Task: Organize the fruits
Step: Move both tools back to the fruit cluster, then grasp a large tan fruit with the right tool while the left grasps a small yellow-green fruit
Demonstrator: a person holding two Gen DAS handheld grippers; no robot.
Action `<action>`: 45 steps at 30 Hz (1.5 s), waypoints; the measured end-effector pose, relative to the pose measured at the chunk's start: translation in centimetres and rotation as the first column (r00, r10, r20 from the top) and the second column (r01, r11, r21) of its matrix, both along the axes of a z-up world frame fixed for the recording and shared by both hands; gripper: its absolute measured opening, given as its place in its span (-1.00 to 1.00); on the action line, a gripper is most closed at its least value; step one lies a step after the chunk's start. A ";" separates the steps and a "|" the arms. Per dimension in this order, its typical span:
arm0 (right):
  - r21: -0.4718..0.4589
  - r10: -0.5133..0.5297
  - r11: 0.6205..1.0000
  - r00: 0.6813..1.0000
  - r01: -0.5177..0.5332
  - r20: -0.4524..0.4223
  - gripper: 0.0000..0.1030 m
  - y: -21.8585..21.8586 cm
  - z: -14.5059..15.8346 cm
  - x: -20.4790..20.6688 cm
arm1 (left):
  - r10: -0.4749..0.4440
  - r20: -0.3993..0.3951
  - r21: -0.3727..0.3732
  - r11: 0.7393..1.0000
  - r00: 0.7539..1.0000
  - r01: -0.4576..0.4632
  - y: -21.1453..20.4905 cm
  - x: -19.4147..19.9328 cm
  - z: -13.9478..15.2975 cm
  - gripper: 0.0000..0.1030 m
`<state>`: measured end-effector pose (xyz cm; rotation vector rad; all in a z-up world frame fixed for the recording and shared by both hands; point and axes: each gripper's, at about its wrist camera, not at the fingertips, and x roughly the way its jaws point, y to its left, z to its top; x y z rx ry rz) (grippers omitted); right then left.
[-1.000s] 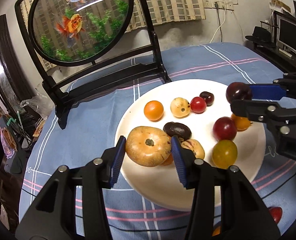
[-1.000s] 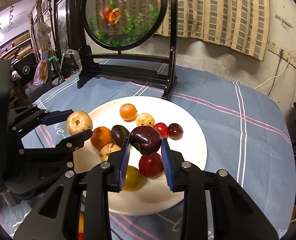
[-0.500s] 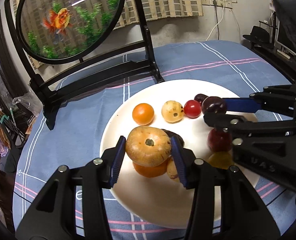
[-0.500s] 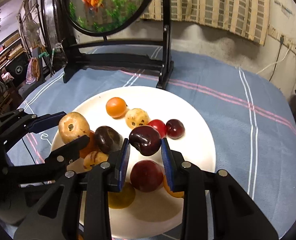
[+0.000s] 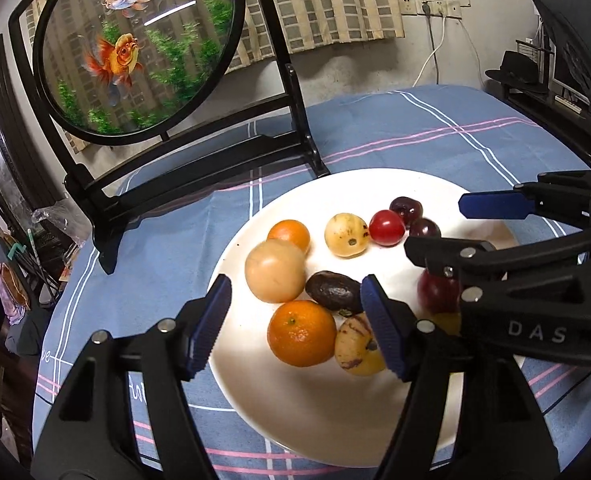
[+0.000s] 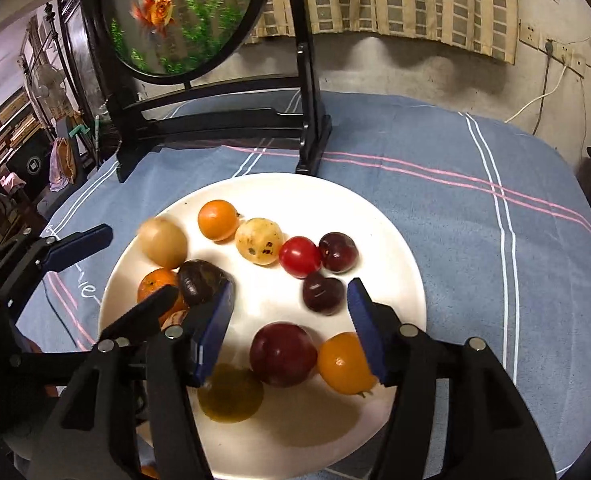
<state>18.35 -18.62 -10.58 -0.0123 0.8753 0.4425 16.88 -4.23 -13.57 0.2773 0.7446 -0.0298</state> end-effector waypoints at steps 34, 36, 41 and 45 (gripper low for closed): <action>-0.073 0.161 0.984 0.987 -0.160 -0.004 0.15 -1.8 -2.7 -25.3 | -0.058 -0.112 -0.148 0.988 0.992 0.041 6.3 -23.3 -1.8 0.55; -0.061 0.170 0.983 0.985 -0.171 -0.021 0.15 -0.8 -3.1 -25.4 | -0.055 -0.121 -0.153 0.988 0.991 0.036 6.7 -23.9 -2.4 0.55; -0.073 0.196 0.978 0.981 -0.196 -0.015 0.15 2.3 -3.6 -24.8 | -0.046 -0.138 -0.158 0.987 0.989 0.023 7.5 -24.0 -2.8 0.55; -0.106 0.190 0.975 0.981 -0.193 -0.031 0.02 3.9 -4.6 -23.5 | -0.052 -0.144 -0.159 0.987 0.988 0.029 7.4 -23.9 -2.9 0.55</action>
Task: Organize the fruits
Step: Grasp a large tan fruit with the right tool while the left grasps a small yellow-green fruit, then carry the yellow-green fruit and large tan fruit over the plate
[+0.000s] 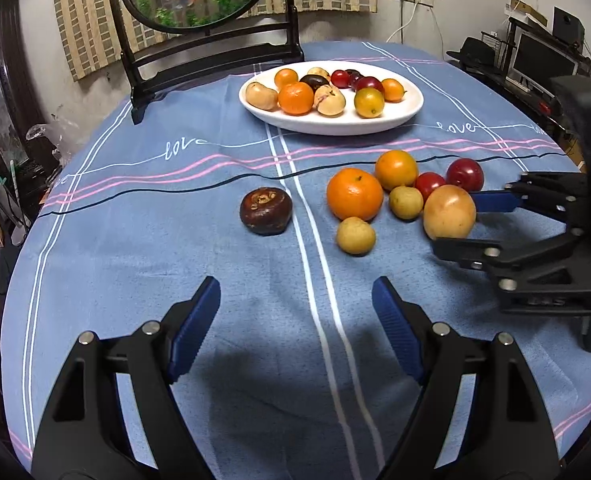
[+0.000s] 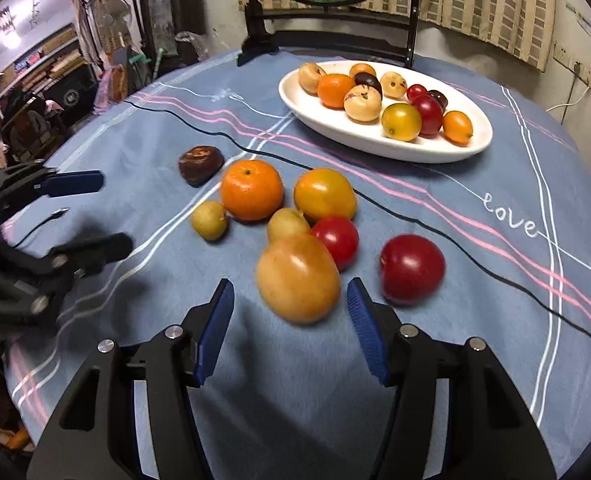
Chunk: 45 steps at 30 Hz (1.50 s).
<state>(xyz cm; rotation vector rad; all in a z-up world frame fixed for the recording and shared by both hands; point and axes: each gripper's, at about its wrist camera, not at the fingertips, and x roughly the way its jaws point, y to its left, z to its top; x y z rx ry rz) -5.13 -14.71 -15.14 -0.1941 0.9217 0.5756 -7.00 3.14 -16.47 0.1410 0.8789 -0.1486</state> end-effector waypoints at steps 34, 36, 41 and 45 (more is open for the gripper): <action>0.117 -0.017 0.993 1.000 0.018 -0.008 -0.16 -4.1 0.7 -2.3 | -0.029 -0.011 0.041 0.999 1.000 0.029 -4.8 2.7 -1.2 -0.46; 0.107 -0.020 0.994 1.000 0.020 0.004 -0.16 -3.6 0.9 -2.8 | -0.011 0.005 0.060 0.998 1.000 0.011 -4.9 2.2 -0.7 -0.46; 0.122 -0.044 0.992 0.997 0.037 0.060 -0.16 -2.6 3.3 -3.0 | 0.035 0.043 0.058 0.998 0.998 -0.037 -4.9 2.1 1.5 -0.46; 0.132 -0.065 0.990 0.991 0.049 0.117 -0.16 -2.2 5.8 -2.4 | 0.048 0.100 0.059 0.997 0.994 -0.054 -5.3 2.4 3.7 -0.46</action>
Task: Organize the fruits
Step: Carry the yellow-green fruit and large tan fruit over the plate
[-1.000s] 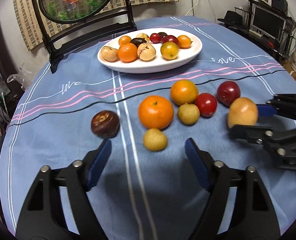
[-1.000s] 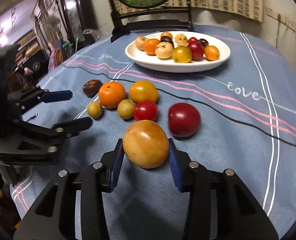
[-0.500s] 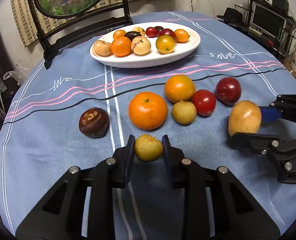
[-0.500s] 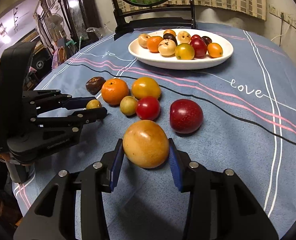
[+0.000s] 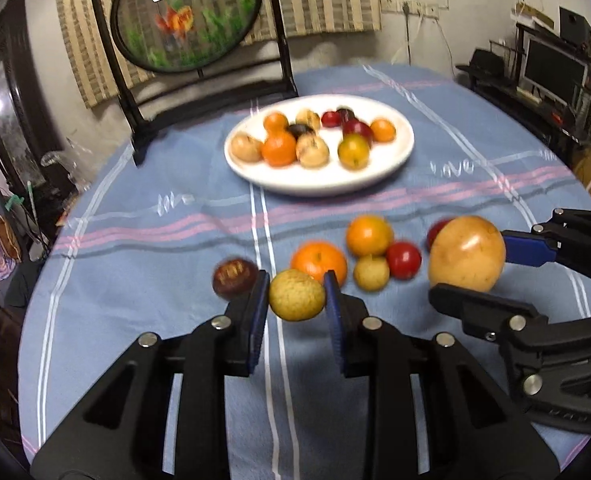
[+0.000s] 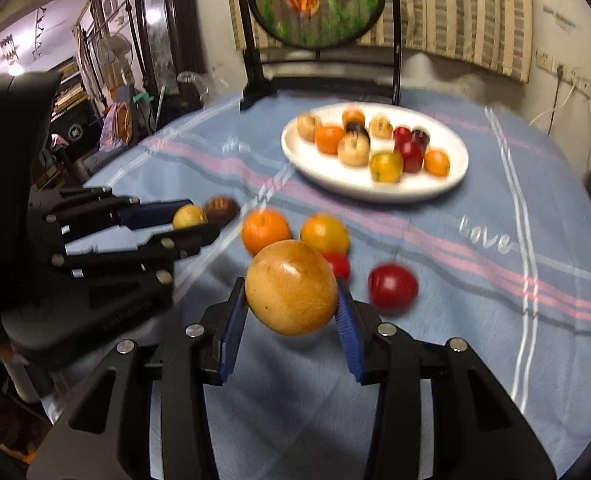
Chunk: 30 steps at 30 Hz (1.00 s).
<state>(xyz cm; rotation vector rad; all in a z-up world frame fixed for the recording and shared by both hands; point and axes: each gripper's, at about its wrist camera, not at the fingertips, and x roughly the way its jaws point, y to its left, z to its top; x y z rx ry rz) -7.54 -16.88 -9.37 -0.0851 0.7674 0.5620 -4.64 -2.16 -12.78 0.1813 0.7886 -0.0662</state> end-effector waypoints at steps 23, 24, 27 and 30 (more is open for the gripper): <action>0.007 -0.167 0.986 0.982 0.167 0.086 -0.16 -0.6 3.8 11.9 | 0.143 0.078 -0.004 0.990 0.987 -0.143 1.7 10.7 3.5 -0.46; 0.007 -0.167 0.986 0.982 0.167 0.085 -0.17 -0.6 3.7 12.2 | 0.150 0.076 -0.012 0.989 0.986 -0.149 2.0 11.3 3.4 -0.46; 0.001 -0.167 0.986 0.983 0.167 0.079 -0.17 -0.8 3.3 13.3 | 0.150 0.063 -0.013 0.989 0.987 -0.150 2.2 12.4 3.0 -0.46; -0.013 -0.171 0.985 0.983 0.173 0.064 -0.17 -0.8 2.6 14.9 | 0.149 0.053 0.002 0.989 0.987 -0.150 1.9 13.7 2.2 -0.46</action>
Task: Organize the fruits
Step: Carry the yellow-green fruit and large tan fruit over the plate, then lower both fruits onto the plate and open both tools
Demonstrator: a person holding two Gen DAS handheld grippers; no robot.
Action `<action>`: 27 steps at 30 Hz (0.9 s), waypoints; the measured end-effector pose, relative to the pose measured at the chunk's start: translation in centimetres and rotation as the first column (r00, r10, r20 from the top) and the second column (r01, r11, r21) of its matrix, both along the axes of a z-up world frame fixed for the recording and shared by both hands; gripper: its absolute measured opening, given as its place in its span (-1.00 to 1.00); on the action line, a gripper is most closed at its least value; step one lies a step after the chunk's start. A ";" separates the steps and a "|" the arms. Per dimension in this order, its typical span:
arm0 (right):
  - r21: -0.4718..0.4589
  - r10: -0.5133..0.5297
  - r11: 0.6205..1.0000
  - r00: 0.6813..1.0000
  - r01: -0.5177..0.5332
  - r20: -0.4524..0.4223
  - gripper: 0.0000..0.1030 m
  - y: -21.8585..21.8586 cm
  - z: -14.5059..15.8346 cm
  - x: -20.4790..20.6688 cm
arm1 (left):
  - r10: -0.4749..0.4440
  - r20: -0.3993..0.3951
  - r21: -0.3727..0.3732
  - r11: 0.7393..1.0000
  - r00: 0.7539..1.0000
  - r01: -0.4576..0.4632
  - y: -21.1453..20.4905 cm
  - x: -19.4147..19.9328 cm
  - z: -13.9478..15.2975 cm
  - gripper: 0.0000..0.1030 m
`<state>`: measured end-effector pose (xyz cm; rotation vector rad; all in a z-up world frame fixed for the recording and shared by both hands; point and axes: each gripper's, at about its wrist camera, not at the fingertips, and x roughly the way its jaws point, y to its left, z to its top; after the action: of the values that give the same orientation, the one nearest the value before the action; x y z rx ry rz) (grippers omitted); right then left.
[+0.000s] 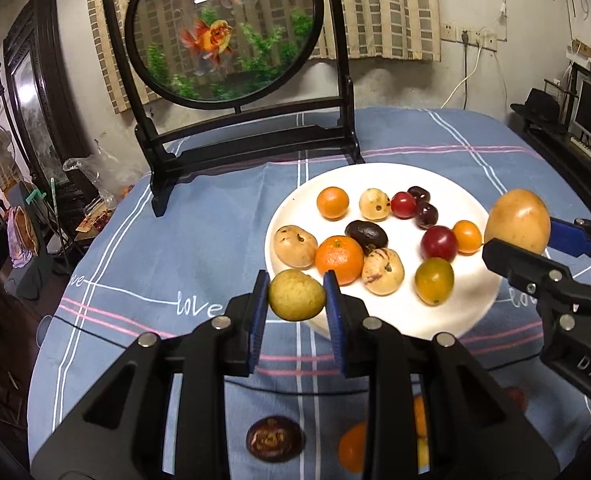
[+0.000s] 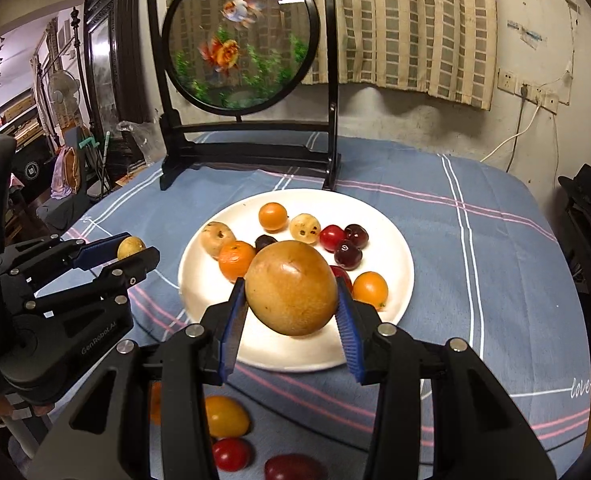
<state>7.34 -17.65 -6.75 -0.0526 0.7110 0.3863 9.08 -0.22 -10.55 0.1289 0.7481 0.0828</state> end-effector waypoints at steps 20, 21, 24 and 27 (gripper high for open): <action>-0.005 0.005 1.000 0.999 -0.006 -0.035 -0.16 0.6 -1.6 6.8 | -0.029 0.003 0.037 0.999 1.000 0.029 -2.2 5.9 -1.9 -0.46; -0.005 0.005 1.000 0.999 -0.005 -0.036 -0.16 0.6 -1.6 7.0 | -0.029 0.005 0.038 0.999 1.000 0.029 -2.2 5.9 -1.9 -0.46; -0.005 0.004 1.000 0.999 -0.004 -0.042 -0.16 0.7 -1.8 7.6 | -0.031 0.007 0.046 0.998 0.999 0.030 -2.2 6.1 -2.1 -0.46; -0.014 0.006 1.000 0.999 -0.007 -0.050 -0.16 1.0 -1.9 8.2 | -0.027 0.004 0.051 0.998 1.000 0.027 -2.3 6.4 -2.3 -0.46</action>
<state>15.53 -16.69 -8.63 -0.0585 0.7629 0.3900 15.51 -2.47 -12.84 0.1876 0.7400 0.0763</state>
